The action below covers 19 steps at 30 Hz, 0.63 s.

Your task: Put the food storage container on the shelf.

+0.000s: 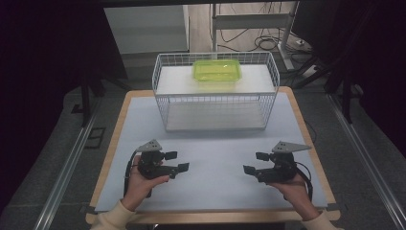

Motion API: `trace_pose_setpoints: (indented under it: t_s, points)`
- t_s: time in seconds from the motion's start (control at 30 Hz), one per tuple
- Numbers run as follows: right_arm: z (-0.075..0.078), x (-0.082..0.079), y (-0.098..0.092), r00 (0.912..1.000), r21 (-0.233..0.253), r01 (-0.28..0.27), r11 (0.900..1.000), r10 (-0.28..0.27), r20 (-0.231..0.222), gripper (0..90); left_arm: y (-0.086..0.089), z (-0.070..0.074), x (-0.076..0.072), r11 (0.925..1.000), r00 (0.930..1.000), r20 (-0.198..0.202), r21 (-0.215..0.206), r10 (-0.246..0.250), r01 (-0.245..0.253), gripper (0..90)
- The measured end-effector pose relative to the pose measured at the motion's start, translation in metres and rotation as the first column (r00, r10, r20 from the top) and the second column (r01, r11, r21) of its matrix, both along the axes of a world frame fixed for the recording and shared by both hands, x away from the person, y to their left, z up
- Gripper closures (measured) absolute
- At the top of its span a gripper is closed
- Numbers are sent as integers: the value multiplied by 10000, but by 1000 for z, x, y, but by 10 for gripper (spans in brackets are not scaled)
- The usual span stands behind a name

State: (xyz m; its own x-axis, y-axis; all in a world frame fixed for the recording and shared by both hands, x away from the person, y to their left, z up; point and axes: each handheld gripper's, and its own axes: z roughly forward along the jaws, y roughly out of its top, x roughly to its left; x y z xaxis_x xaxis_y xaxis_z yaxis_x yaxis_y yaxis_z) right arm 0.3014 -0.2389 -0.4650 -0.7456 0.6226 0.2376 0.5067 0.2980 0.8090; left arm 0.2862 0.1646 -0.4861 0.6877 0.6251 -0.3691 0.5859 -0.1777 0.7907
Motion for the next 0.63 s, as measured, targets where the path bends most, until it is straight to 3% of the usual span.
trace_pose_setpoints:
  t_s: [0.17, 0.53, 0.63]
  points:
    - [-22, 2, -3, 9987, -137, 160, 9998, -167, -480, 188, -1, -10, -1, 10000, 9995, -303, -89, 30, -33, 234]
    - [-19, -1, -6, 9992, 136, 388, 9992, -388, 12, 190, -2, -17, 1, 10000, 9986, -524, 42, 55, -53, 235]
    - [-18, -4, -6, 9991, -74, 384, 9992, -382, 203, 190, -1, -19, 2, 9999, 9981, -602, 88, 99, -94, 235]
